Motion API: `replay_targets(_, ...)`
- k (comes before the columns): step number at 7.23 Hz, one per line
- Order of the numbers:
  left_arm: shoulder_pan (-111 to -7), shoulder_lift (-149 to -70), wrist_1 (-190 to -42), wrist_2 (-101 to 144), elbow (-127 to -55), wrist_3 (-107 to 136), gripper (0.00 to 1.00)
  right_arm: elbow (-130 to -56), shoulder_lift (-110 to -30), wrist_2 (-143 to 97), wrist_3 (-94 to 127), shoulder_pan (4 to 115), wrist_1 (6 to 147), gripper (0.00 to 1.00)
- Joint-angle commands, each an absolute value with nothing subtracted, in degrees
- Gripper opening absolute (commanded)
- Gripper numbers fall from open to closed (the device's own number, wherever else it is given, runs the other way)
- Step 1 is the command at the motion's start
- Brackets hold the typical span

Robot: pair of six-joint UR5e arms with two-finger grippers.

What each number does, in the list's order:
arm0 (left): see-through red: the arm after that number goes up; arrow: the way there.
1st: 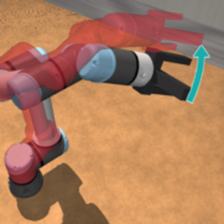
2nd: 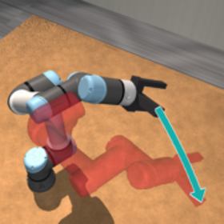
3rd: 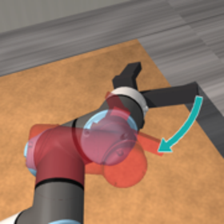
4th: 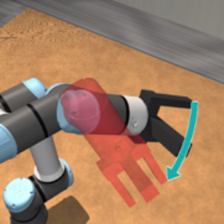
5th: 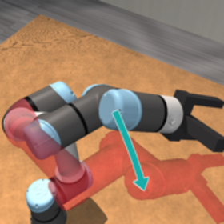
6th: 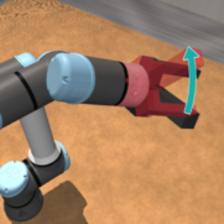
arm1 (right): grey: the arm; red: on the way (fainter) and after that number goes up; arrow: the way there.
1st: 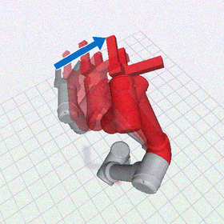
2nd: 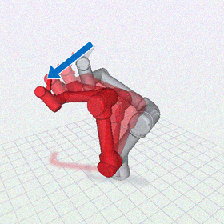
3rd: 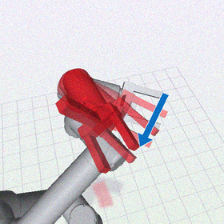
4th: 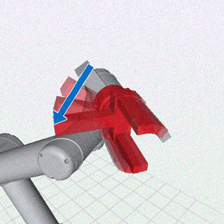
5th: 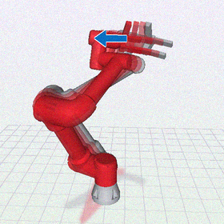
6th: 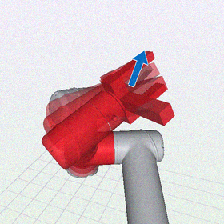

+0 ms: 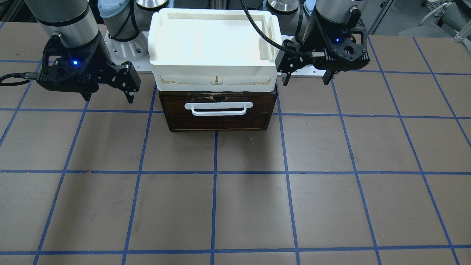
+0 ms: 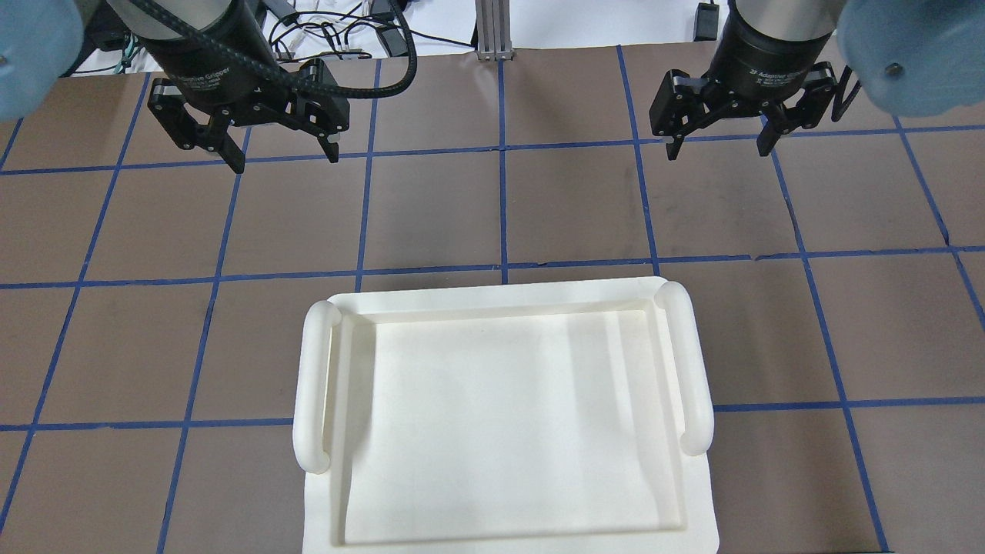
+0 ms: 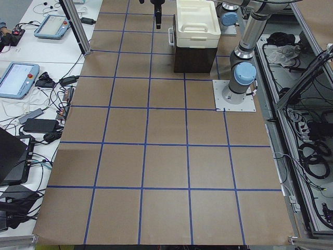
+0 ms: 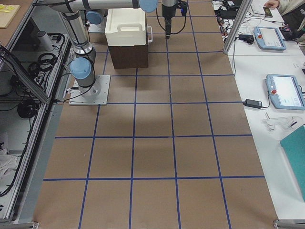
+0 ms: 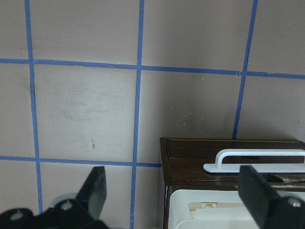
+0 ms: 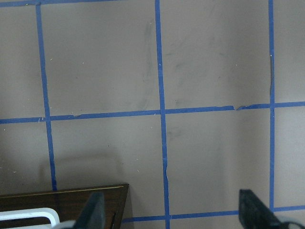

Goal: Put scissors in drawer and close it

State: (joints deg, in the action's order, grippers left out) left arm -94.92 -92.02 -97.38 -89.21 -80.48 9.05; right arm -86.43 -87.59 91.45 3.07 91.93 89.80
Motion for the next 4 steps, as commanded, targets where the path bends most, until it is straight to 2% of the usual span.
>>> replay_targets(1,-94.92,-92.02,-97.38,-89.21,-80.51,9.05,1.0,-86.48,-87.54,91.49,2.73,91.93,89.12,1.0)
replay_targets(4,-94.92,-91.93,-97.47,-89.21,-80.59,9.05,1.0,-86.48,-87.54,91.58,2.81,91.93,89.38,1.0)
